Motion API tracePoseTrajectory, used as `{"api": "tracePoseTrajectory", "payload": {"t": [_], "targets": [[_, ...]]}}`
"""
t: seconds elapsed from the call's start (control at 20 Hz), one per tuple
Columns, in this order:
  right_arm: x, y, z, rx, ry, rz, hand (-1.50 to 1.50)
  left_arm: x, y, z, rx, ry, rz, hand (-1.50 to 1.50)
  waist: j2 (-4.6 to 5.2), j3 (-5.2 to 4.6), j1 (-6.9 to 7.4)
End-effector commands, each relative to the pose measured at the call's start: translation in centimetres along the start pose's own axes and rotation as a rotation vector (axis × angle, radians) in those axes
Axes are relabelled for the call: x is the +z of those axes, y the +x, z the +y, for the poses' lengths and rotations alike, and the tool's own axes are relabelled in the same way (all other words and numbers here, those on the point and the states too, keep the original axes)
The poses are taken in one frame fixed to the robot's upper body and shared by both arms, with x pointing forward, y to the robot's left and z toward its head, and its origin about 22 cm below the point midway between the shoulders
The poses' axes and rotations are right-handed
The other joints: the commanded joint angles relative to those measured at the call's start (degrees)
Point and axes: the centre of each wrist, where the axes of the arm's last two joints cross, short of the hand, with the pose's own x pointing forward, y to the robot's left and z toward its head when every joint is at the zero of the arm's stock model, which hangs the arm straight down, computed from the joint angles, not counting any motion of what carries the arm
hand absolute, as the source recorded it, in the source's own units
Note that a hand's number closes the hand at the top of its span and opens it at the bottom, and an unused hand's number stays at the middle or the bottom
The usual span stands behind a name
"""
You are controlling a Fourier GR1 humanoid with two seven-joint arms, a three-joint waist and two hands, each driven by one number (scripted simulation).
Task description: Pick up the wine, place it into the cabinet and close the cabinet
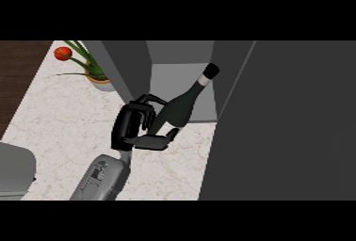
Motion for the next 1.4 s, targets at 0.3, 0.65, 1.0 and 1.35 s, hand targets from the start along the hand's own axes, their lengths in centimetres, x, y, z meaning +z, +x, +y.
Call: {"api": "tracePoseTrajectory", "payload": {"t": [0.3,0.65,1.0,1.35], "targets": [[2.5,4.3,-0.7,-0.126,0.041,-0.045,-1.50,-4.1,-0.6,-2.3,-0.018,-0.007,0.035,1.50,0.08,0.02,-1.11],[2.1,3.8,-0.6,-0.141,0.042,-0.033,-1.50,-7.2,-0.3,-2.7,0.023,-0.013,0.042,1.50,0.32,-0.03,-1.17],[2.4,3.3,-0.1,-0.159,0.055,-0.045,-1.50,-8.9,-1.3,-2.8,0.003,0.044,0.057,1.50,0.56,-0.04,-2.81],[2.2,3.2,-0.6,-0.151,0.064,-0.040,-1.50,-9.8,-1.9,-3.5,-0.150,0.041,0.125,1.50,0.79,0.00,-3.19]]}}
